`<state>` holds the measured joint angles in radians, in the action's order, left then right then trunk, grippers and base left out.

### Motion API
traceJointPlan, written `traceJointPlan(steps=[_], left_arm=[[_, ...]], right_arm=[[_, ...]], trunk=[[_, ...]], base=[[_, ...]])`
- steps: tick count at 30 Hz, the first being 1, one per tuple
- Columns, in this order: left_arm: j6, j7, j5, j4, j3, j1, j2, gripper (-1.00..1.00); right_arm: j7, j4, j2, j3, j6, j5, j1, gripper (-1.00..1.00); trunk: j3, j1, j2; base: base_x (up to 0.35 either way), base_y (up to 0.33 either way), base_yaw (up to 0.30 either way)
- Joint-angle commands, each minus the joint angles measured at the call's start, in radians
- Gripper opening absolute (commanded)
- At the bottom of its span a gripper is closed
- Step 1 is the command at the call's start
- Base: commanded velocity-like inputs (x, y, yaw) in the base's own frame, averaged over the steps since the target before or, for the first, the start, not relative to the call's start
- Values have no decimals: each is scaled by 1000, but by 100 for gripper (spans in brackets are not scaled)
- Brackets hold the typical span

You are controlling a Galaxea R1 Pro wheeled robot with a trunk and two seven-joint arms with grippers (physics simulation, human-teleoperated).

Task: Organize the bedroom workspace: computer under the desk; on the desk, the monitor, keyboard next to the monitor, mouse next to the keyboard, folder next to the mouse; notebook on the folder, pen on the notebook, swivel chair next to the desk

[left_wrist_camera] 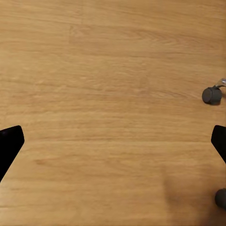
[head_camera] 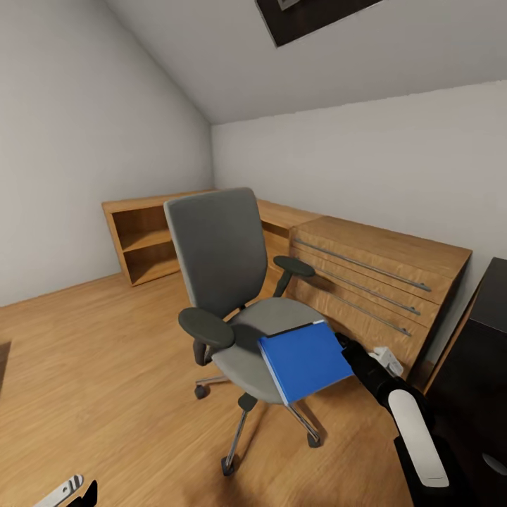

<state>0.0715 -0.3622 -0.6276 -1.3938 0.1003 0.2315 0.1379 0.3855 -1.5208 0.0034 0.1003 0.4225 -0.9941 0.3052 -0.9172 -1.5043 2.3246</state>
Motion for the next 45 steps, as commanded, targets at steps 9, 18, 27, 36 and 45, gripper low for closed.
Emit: traceJointPlan(steps=[9,18,27,36,45], left_arm=[[4,-4,-4,-2,-1,0,0,100],[2,-4,-3,-1,1,0,2,100],[1,-6,-3,-1,1,0,2,100],[1,-6,-2,-1,1,0,1,100],[1,-6,-2,-1,1,0,2,100]], right_arm=[[6,-2,-5,57,3,-11,1,100],[-67,-2,-33,216,2,-13,1,100],[-96,250,-38,264,-43,-22,12,100],[-101,286,-39,265,-47,-86,17,100],[-103,288,-39,264,-33,-113,17,100]], trunk=[[-1,0,0],[-1,0,0],[-1,0,0],[-1,0,0],[-16,-19,35]], base=[[0,0,0],[0,0,0],[0,0,0],[0,0,0],[0,0,0]])
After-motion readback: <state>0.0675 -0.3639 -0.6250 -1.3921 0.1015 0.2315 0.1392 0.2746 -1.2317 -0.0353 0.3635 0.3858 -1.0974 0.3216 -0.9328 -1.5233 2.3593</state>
